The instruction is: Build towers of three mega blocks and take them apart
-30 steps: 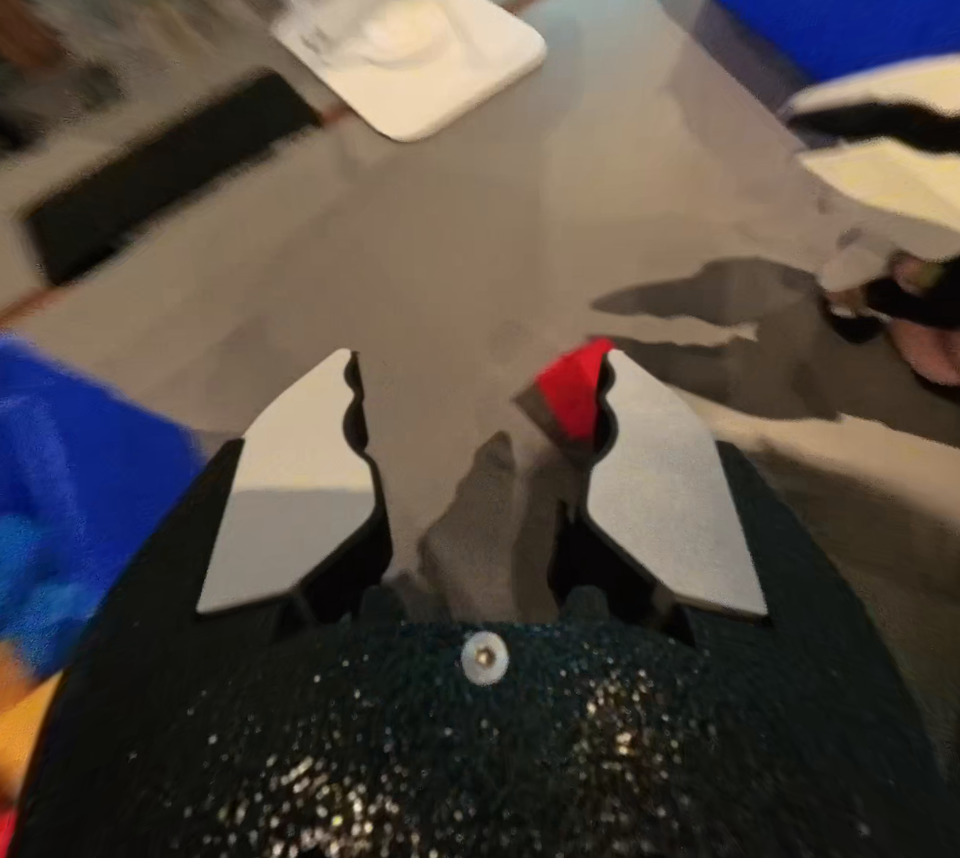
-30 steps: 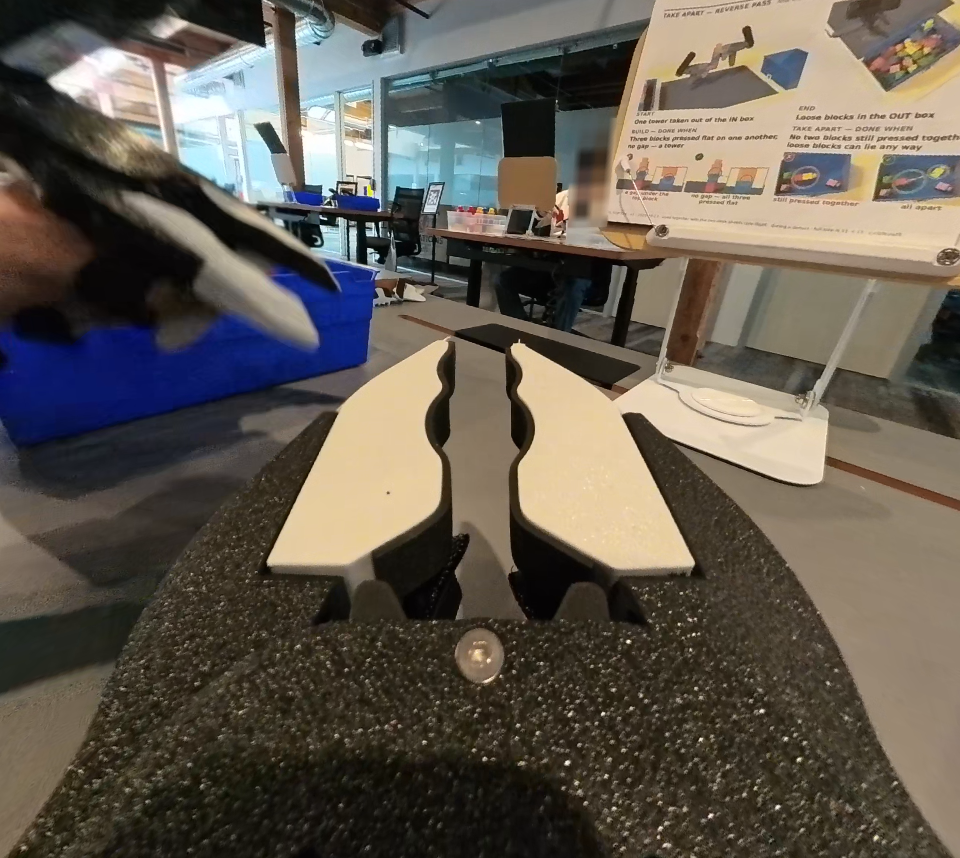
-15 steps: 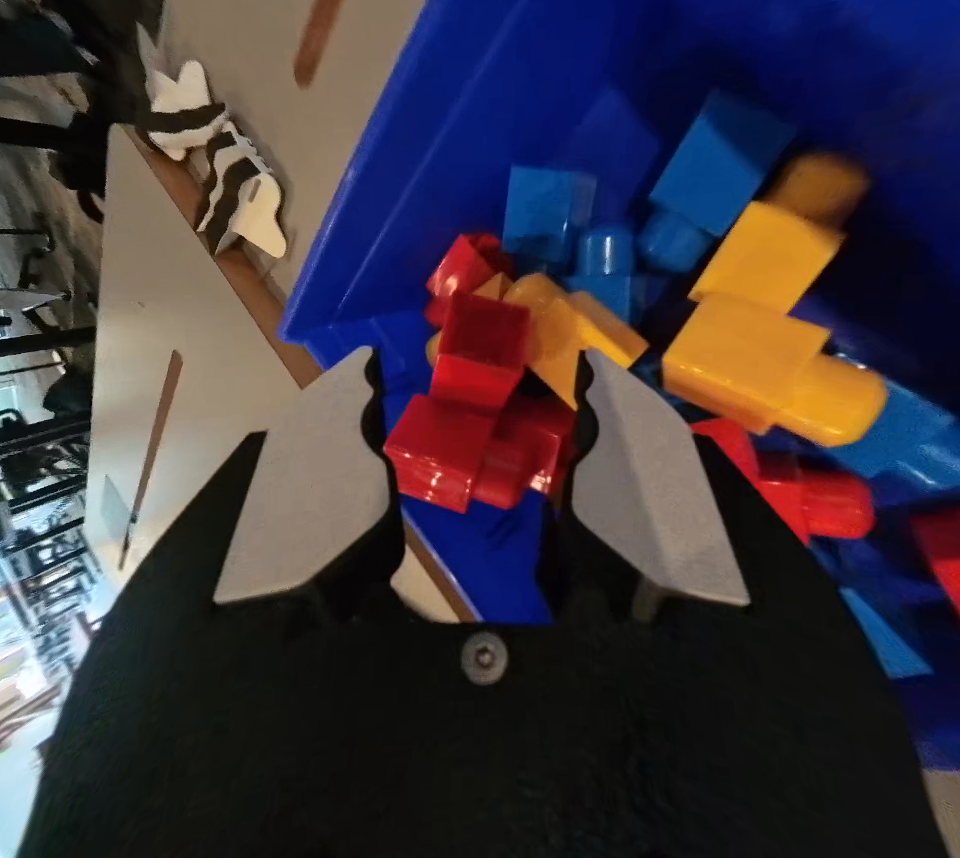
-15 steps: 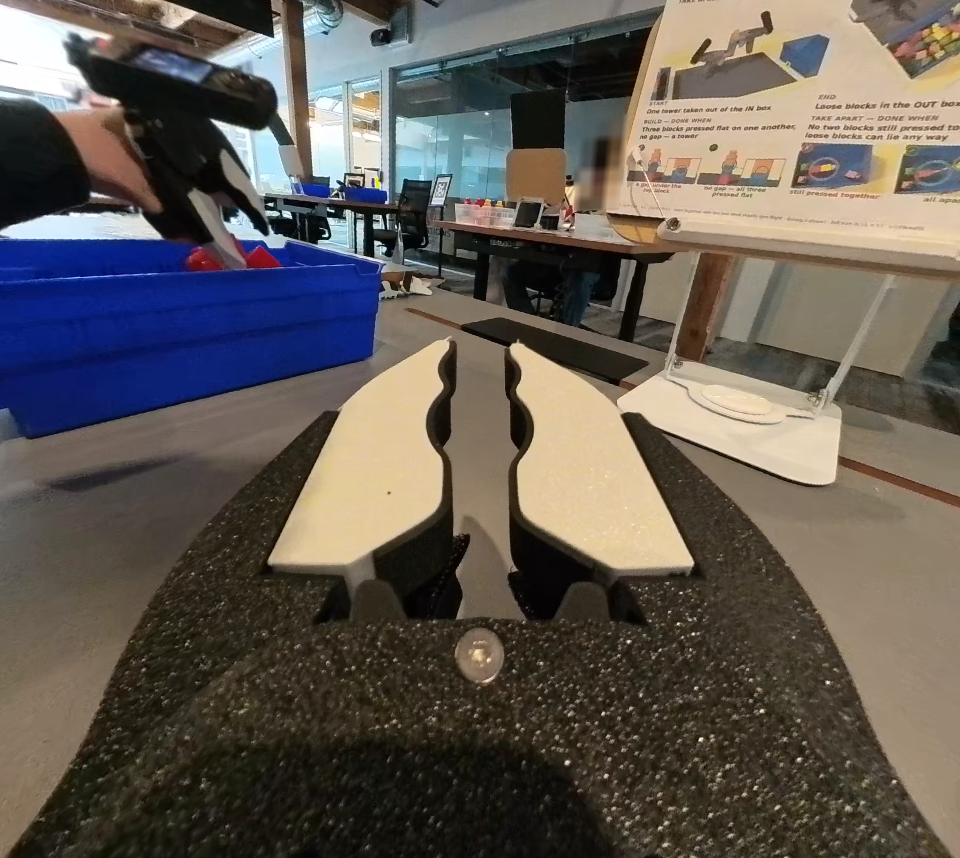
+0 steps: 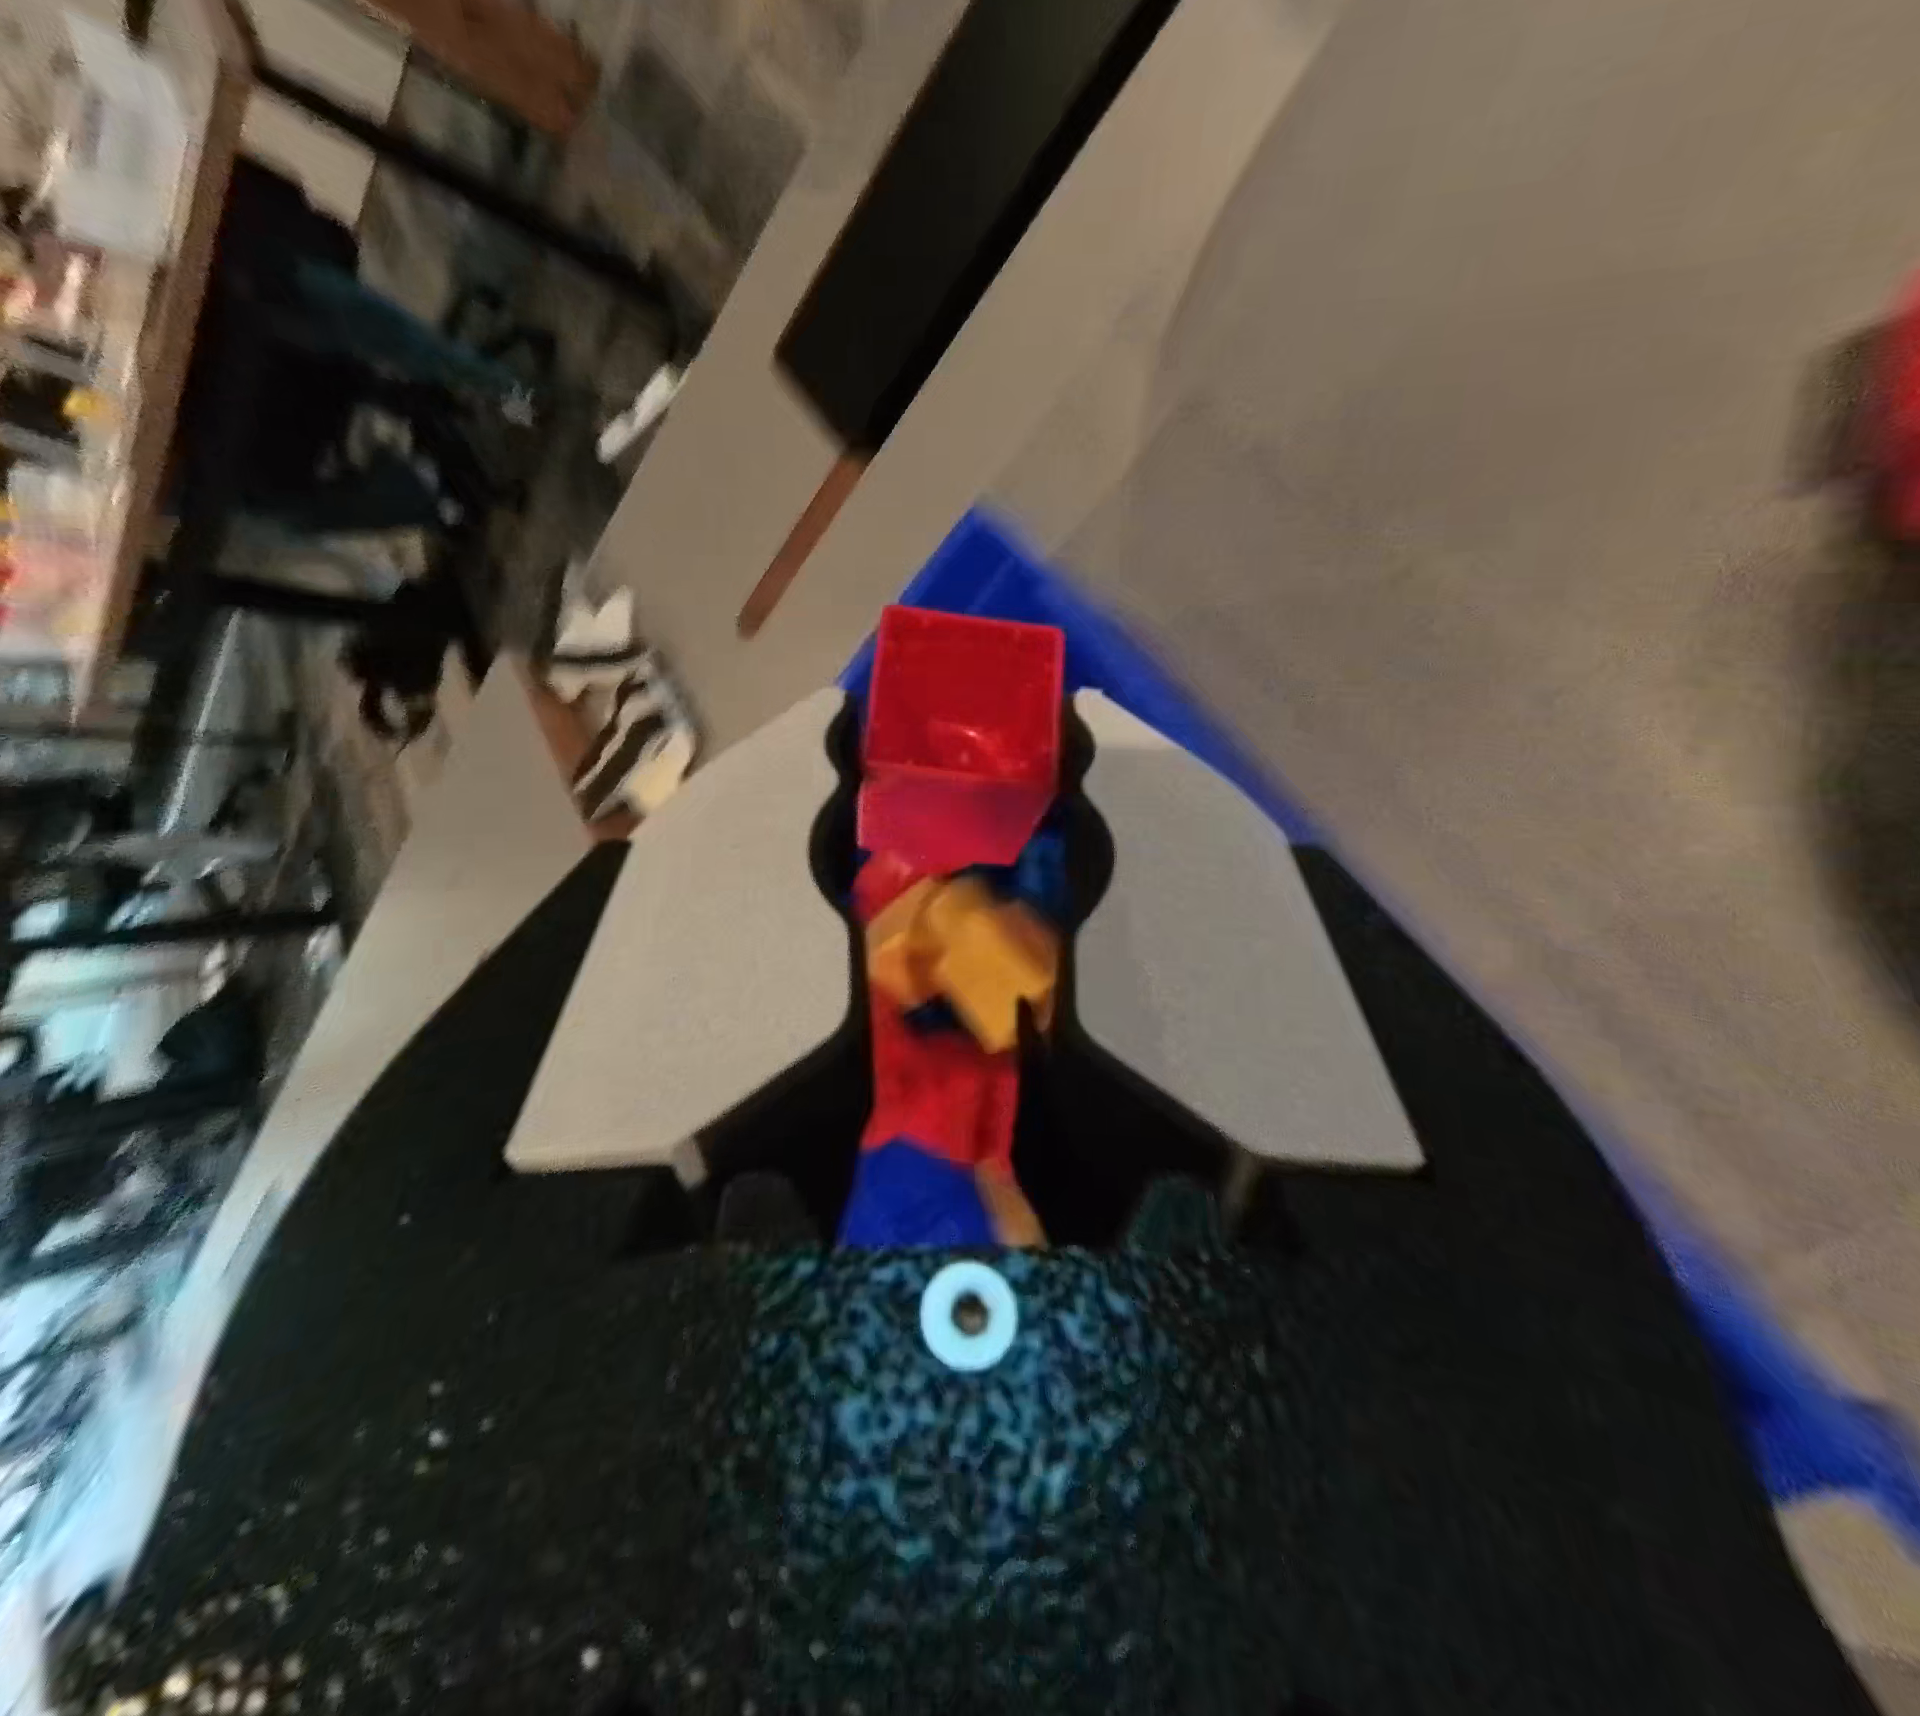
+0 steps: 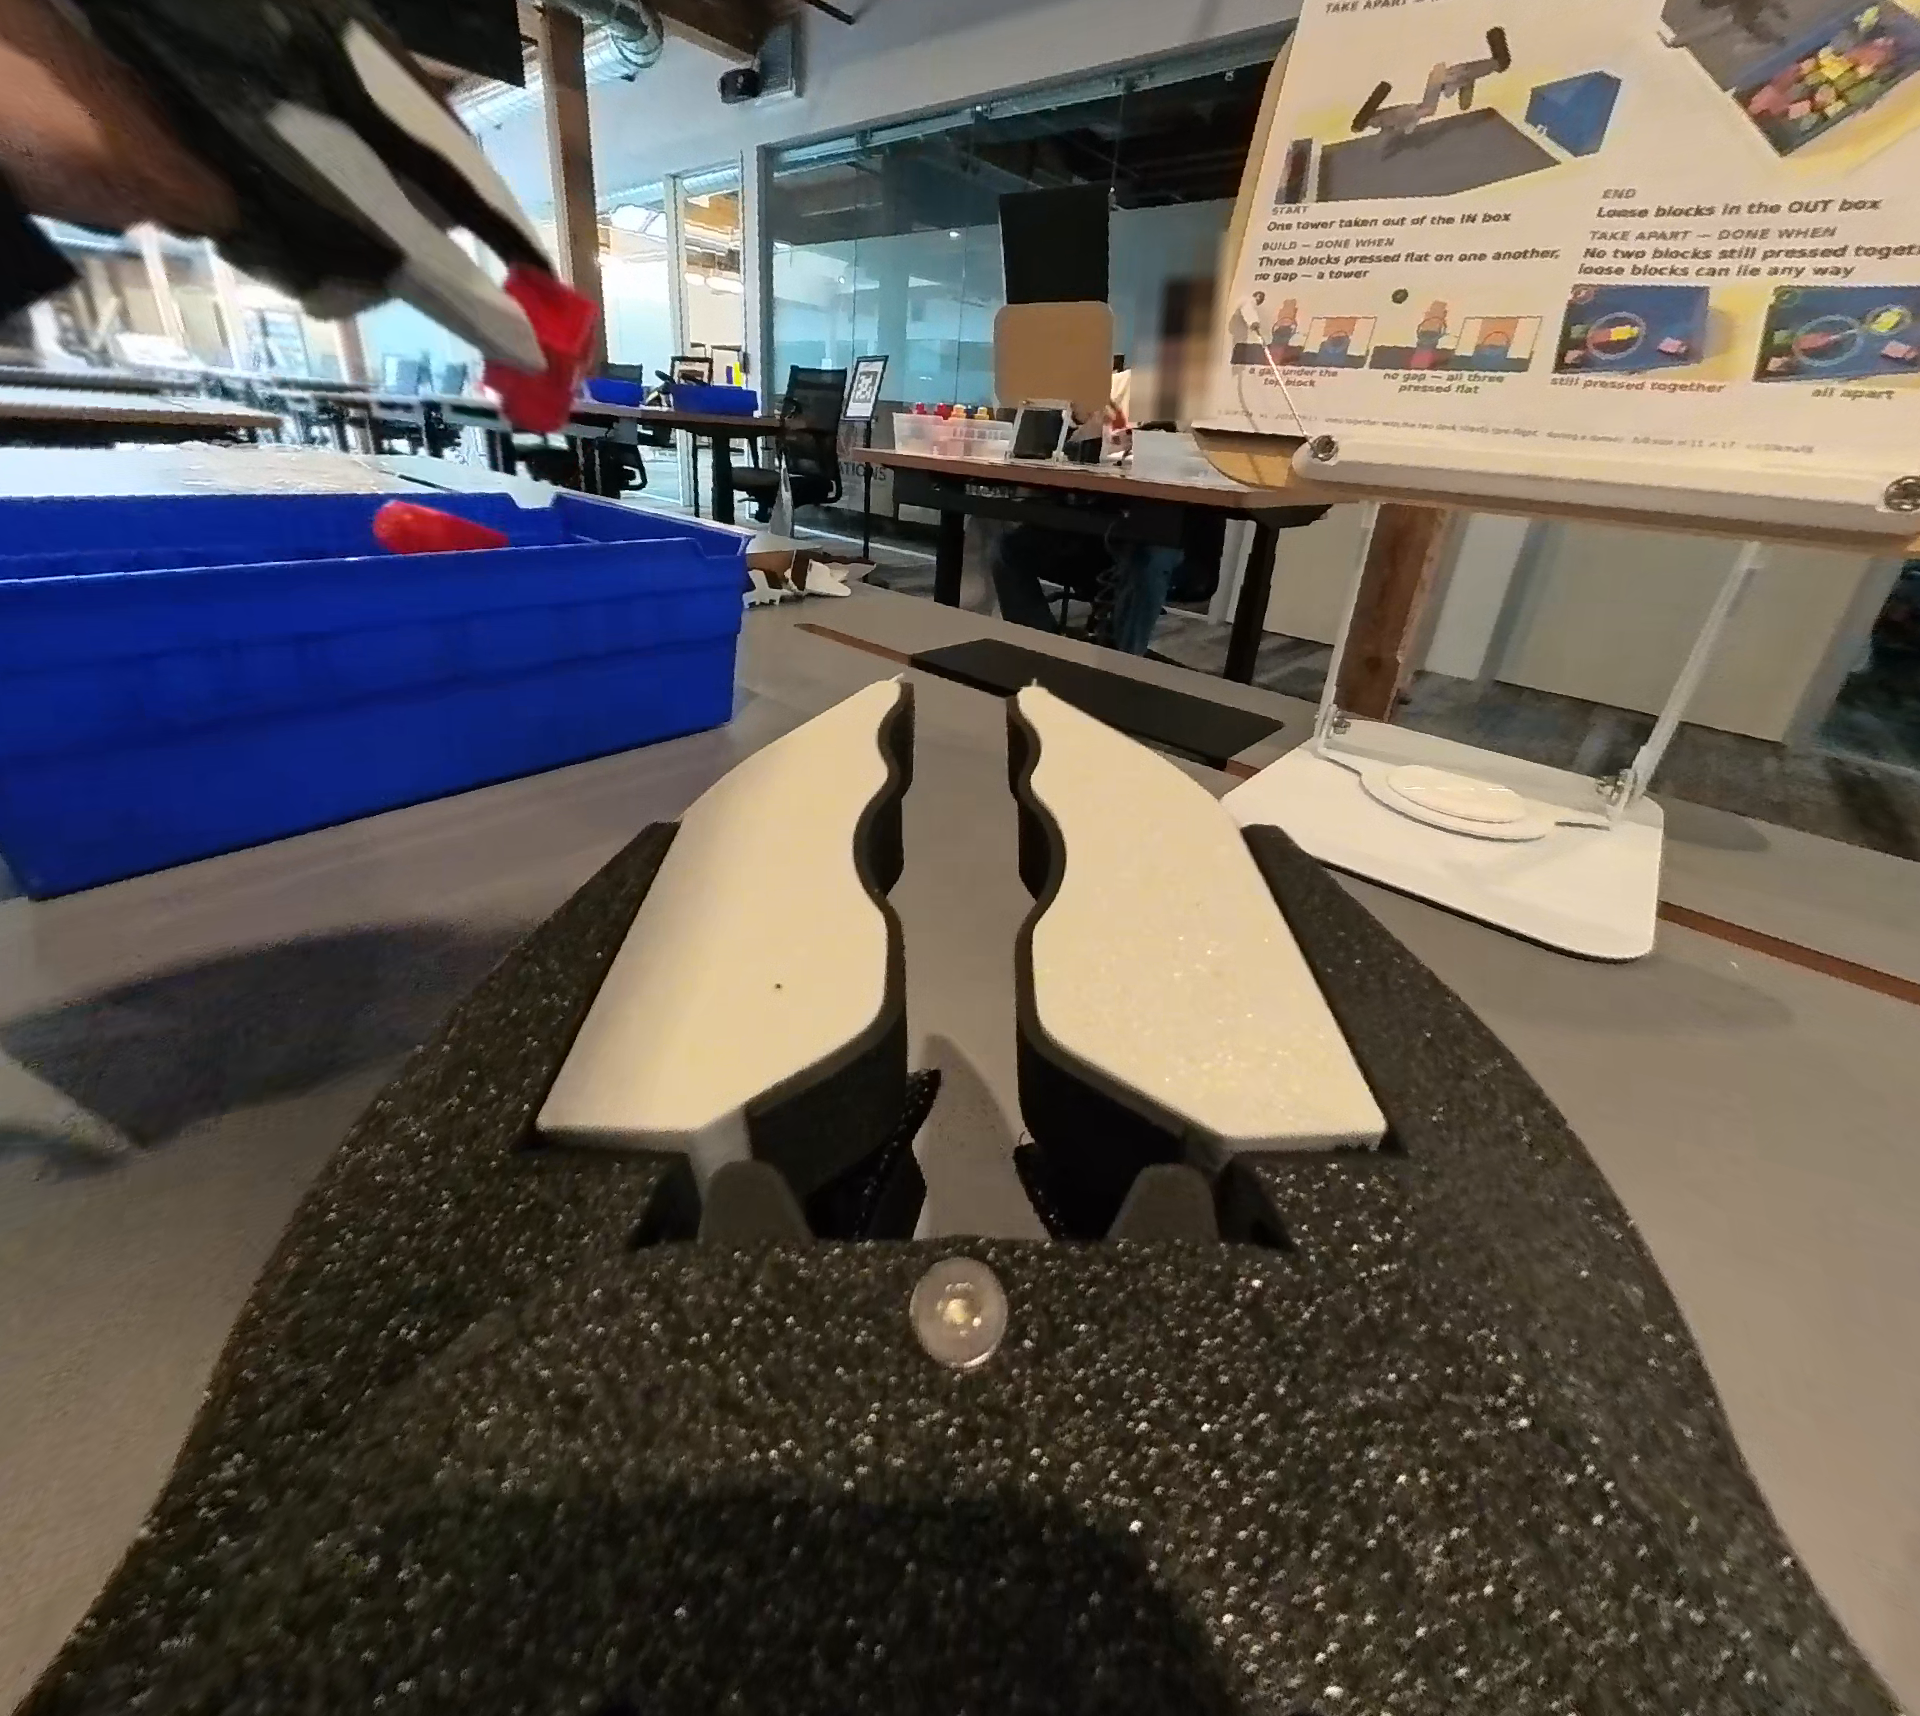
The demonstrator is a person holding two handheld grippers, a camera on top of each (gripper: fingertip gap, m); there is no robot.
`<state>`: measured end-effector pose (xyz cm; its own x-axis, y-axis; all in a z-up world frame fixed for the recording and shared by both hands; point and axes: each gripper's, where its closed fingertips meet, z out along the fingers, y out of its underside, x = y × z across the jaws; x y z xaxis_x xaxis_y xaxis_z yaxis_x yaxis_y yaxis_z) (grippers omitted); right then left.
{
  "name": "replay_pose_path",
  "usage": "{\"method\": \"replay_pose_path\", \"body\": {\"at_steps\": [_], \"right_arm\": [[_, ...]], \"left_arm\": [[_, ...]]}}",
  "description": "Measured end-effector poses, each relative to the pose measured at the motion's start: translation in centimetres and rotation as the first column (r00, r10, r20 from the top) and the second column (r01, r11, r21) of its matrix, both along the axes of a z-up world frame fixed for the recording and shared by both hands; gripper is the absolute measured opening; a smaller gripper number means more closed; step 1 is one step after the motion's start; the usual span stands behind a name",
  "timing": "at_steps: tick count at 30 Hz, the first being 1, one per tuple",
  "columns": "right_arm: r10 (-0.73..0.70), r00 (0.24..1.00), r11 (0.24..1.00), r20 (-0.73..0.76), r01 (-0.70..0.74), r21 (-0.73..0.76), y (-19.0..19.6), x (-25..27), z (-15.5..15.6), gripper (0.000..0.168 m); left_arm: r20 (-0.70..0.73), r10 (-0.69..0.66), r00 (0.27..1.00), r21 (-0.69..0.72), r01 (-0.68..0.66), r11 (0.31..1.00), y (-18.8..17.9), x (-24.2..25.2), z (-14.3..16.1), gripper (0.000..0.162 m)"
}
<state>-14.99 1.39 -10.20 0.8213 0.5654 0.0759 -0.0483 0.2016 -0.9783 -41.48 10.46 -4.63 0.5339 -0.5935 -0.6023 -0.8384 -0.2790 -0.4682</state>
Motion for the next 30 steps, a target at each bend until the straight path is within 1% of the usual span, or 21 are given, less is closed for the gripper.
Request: {"method": "replay_pose_path", "body": {"at_steps": [1,2,3,5,7,10,14,17,19,20,21,22,23,25,27,28,30], "right_arm": [[-0.004,1.0,1.0,-0.002,0.004,0.002,0.0,0.1,0.1,0.016],[-0.008,1.0,1.0,-0.005,0.008,0.004,0.0,0.2,0.1,0.016],[-0.013,1.0,1.0,-0.007,0.013,0.006,0.0,0.3,0.2,0.016],[-0.025,1.0,1.0,-0.013,0.025,0.013,0.0,0.5,0.3,0.016],[-0.032,0.999,0.999,-0.015,0.032,0.018,0.0,0.7,0.4,0.016],[-0.034,0.999,0.999,-0.011,0.034,0.021,-0.1,0.6,0.4,0.016],[-0.036,0.999,0.999,-0.003,0.036,0.029,-0.2,0.6,0.5,0.015],[-0.034,0.999,0.999,0.0,0.034,0.03,-0.2,0.6,0.5,0.015],[-0.034,0.999,0.999,-0.001,0.034,0.028,-0.2,0.6,0.5,0.015],[-0.032,0.999,0.999,-0.002,0.032,0.026,-0.2,0.6,0.5,0.015],[-0.032,0.999,0.999,-0.002,0.032,0.025,-0.2,0.6,0.4,0.016],[-0.032,0.999,0.999,-0.003,0.032,0.025,-0.1,0.6,0.4,0.016],[-0.032,0.999,0.999,-0.003,0.032,0.025,-0.1,0.6,0.4,0.016],[-0.033,0.999,0.999,-0.005,0.033,0.025,-0.1,0.6,0.5,0.016],[-0.033,0.999,0.999,-0.007,0.033,0.024,-0.1,0.7,0.5,0.016],[-0.033,0.999,0.999,-0.008,0.033,0.024,-0.1,0.7,0.5,0.016],[-0.032,0.999,0.999,-0.01,0.033,0.022,-0.1,0.7,0.5,0.016]], "left_arm": [[0.052,-0.05,0.997,-0.005,0.05,0.999,-1.4,2.7,0.7,0.036],[0.097,-0.102,0.99,-0.027,0.105,0.994,-2.9,5.4,0.8,0.036],[0.112,-0.141,0.984,-0.053,0.148,0.988,-4.3,7.7,0.6,0.036],[0.088,-0.173,0.981,-0.085,0.18,0.98,-5.9,10.8,-0.8,0.036],[0.081,-0.185,0.979,-0.14,0.195,0.971,-6.6,13.2,-3.3,0.036],[0.094,-0.164,0.982,-0.24,0.182,0.954,-6.2,15.5,-7.3,0.036],[0.047,-0.117,0.992,-0.368,0.126,0.921,-4.7,16.4,-11.9,0.036],[0.019,-0.116,0.993,-0.383,0.115,0.917,-3.6,16.5,-13.6,0.036],[0.048,-0.132,0.99,-0.392,0.141,0.909,-3.3,16.8,-14.2,0.037],[0.078,-0.131,0.988,-0.393,0.152,0.907,-3.3,17.0,-14.2,0.041],[0.109,-0.119,0.987,-0.387,0.152,0.909,-3.3,17.0,-14.0,0.06],[0.139,-0.102,0.985,-0.379,0.148,0.913,-3.2,17.0,-13.7,0.074],[0.173,-0.092,0.981,-0.373,0.152,0.915,-3.3,17.0,-13.1,0.078],[0.254,-0.089,0.963,-0.323,0.171,0.931,-3.6,16.6,-10.8,0.076],[0.333,-0.072,0.94,-0.209,0.148,0.967,-3.7,15.1,-7.0,0.069],[0.361,-0.046,0.931,-0.13,0.099,0.987,-3.5,13.4,-4.8,0.065],[0.386,0.06,0.92,0.024,-0.075,0.997,-2.6,8.1,-0.8,0.058]]}}
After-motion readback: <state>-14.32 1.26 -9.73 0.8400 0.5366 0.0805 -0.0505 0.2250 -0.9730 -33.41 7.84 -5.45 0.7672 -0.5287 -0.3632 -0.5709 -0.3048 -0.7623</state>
